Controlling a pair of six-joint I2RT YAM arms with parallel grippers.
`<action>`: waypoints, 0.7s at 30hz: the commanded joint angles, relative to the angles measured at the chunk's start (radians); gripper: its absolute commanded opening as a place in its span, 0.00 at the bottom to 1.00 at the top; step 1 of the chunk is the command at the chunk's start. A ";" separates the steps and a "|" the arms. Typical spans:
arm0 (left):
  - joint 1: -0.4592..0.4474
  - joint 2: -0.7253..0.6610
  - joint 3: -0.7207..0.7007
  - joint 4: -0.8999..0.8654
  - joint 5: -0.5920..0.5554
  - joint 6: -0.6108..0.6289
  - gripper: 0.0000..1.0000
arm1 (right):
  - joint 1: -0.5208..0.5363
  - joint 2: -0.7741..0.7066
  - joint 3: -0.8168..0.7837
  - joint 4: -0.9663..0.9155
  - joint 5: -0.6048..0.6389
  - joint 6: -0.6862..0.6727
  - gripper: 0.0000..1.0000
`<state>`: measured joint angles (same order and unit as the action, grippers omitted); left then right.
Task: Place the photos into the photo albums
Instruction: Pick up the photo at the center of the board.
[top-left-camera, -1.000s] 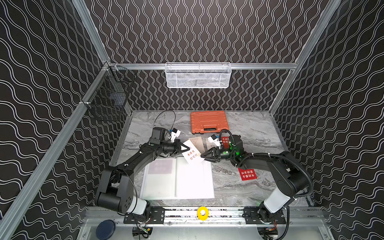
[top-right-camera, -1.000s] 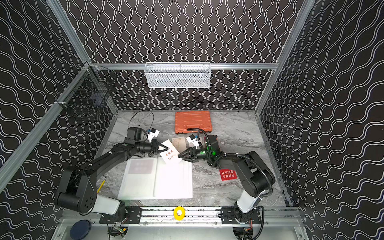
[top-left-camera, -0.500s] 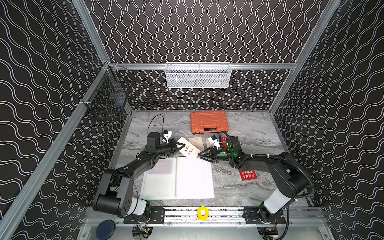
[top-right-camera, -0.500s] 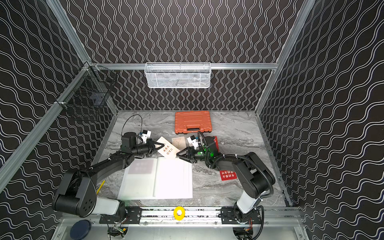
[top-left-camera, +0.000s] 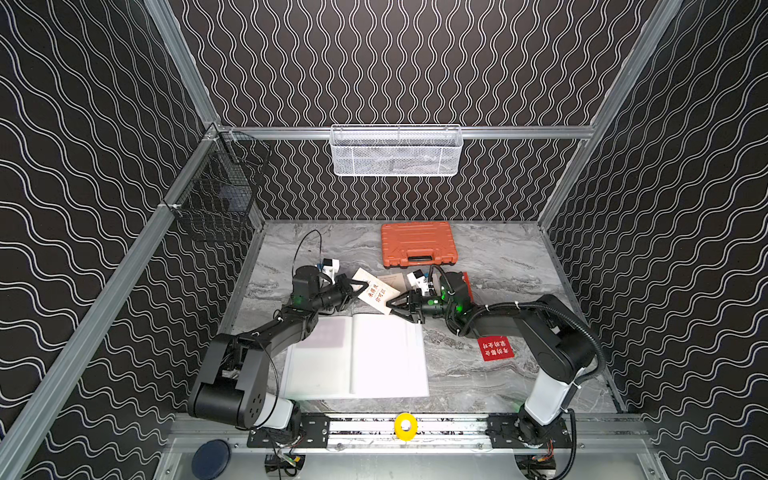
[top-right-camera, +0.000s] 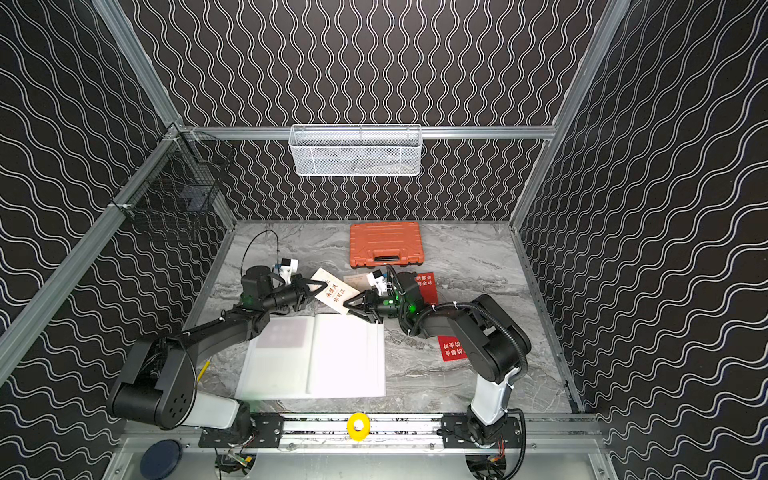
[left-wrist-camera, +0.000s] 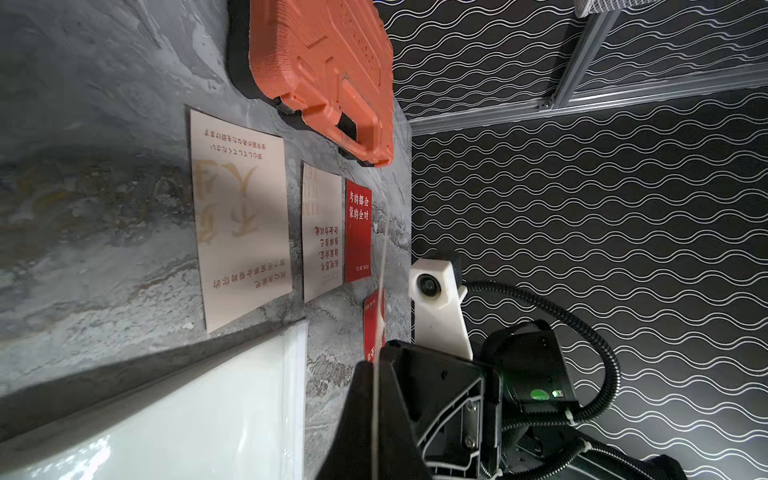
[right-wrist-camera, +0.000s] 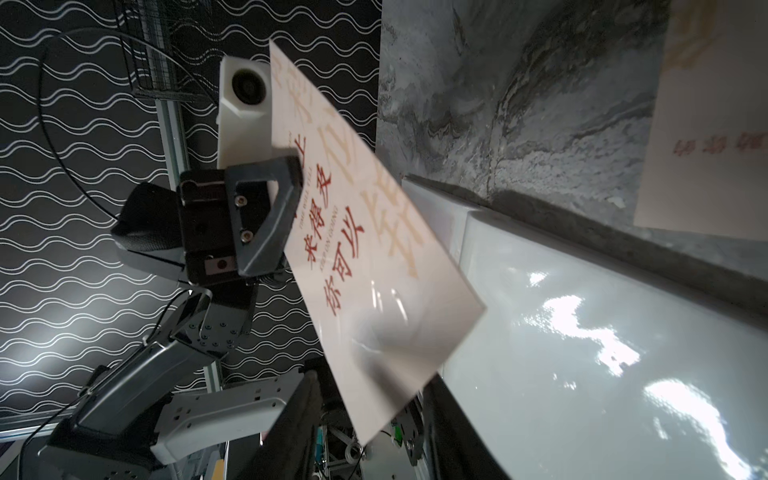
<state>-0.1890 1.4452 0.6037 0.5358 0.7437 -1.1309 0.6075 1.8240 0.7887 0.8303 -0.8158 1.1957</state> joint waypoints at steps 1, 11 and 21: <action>0.002 0.004 -0.008 0.050 -0.007 -0.022 0.00 | -0.005 0.027 0.019 0.138 0.033 0.093 0.40; 0.002 -0.008 -0.015 0.011 -0.031 -0.001 0.00 | -0.005 0.067 0.081 0.233 0.045 0.179 0.23; 0.002 -0.025 -0.001 -0.047 -0.037 0.031 0.03 | -0.005 0.065 0.107 0.102 0.056 0.119 0.00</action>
<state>-0.1879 1.4277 0.5922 0.5201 0.7029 -1.1416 0.6010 1.8908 0.8818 0.9482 -0.7753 1.3441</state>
